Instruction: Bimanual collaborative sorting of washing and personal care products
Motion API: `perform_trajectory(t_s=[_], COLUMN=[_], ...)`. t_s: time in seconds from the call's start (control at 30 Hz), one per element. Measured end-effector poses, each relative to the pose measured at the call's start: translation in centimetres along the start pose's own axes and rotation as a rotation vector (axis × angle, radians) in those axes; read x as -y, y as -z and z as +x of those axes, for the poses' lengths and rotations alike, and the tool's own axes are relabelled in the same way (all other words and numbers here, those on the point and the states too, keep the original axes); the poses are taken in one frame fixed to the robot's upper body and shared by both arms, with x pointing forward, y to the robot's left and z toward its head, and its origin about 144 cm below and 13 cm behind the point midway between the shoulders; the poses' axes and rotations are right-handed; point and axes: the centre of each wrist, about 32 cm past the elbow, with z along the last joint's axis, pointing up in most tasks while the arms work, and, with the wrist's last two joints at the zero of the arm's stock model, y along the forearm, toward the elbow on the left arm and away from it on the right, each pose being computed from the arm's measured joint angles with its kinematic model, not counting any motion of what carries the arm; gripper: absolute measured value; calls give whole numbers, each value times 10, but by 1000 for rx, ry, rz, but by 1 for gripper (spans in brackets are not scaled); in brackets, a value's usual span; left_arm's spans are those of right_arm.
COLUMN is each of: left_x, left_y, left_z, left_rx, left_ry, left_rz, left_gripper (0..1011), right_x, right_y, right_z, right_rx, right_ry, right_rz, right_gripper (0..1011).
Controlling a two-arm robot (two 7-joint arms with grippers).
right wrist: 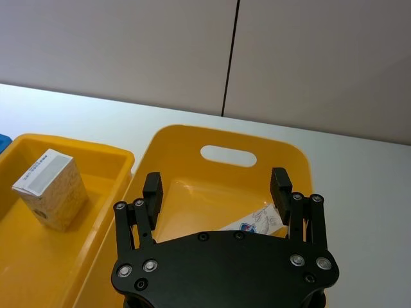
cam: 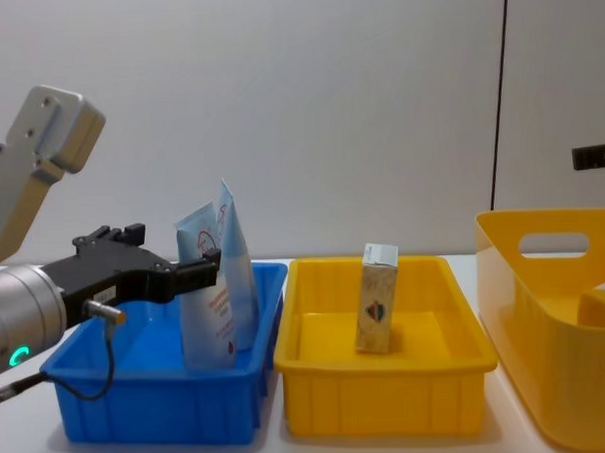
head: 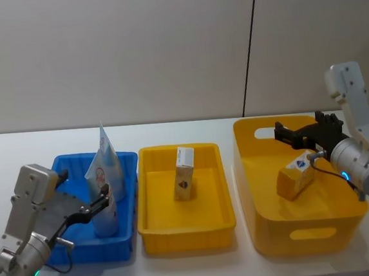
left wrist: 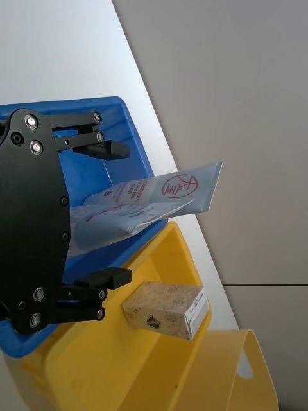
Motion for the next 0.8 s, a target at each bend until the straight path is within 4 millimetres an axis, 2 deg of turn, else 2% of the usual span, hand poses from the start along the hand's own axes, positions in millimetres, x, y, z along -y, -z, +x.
perform_trajectory(t_s=[0.3,0.8], left_x=[1,19], left_y=[2,8], left_z=[-6,-15], left_rx=[-23,-55], left_ry=[14,21], left_rz=[-2,-10], left_gripper=[1002,1002], right_x=[0,0], right_y=[0,0], right_z=[0,0], right_rx=[0,0], right_ry=[0,0], right_rz=[0,0], right_gripper=[1004,1004])
